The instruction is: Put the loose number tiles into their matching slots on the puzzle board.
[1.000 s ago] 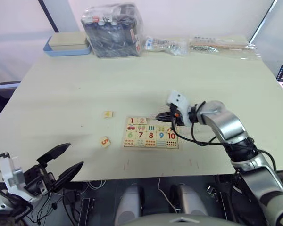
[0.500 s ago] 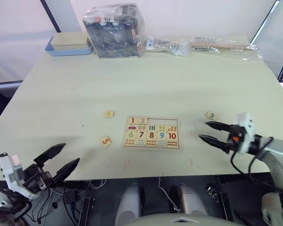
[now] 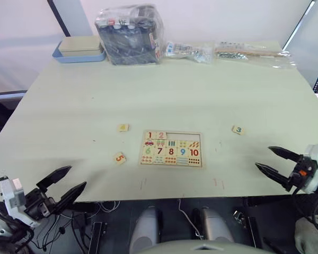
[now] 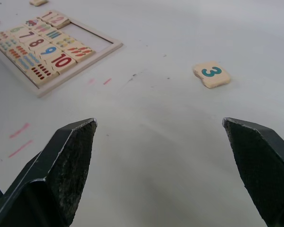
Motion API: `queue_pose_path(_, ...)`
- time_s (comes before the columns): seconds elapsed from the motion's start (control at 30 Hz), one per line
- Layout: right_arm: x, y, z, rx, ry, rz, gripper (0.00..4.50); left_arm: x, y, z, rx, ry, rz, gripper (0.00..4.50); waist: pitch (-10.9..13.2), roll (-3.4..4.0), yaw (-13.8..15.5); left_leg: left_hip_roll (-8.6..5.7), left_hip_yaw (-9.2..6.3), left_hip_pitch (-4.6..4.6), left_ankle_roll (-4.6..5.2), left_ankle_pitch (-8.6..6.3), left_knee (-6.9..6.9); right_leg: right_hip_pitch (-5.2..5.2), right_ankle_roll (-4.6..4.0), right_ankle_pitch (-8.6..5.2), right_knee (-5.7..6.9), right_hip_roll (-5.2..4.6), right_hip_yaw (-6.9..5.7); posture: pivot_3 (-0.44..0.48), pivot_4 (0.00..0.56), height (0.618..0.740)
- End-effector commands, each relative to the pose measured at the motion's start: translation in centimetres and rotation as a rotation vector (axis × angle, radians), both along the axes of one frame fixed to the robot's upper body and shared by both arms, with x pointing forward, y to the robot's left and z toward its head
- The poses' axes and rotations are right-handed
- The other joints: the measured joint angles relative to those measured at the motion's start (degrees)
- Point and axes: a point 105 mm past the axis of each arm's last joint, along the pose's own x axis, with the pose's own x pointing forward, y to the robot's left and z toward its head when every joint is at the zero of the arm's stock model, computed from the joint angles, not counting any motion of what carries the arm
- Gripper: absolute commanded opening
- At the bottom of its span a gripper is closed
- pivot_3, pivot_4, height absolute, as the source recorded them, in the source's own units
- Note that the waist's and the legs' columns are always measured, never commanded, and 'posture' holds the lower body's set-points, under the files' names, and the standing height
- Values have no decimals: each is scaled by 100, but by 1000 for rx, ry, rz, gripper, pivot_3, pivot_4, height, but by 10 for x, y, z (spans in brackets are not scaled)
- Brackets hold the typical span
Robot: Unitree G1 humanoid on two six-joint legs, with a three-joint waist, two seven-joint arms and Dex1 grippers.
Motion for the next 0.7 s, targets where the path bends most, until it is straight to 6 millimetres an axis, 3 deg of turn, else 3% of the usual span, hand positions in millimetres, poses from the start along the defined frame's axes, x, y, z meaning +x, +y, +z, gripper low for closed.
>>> queue_pose_path(0.03, 0, -4, 12, -19, -47, -4, 4468, -1, 4, 7, 36, -27, -7, 4500, 0, 0, 12, 0, 0, 0, 0, 0, 0, 0, 0, 0, 0, 0, 0, 0, 150, 740)
queue_pose_path(0.7, 7, 9, 14, -14, -42, 44, 4468, 1, 2, 15, 32, -53, -52, 4500, 0, 0, 49, -1, 1, -1, 0, 0, 0, 0, 0, 0, 0, 8, 0, 0, 150, 740)
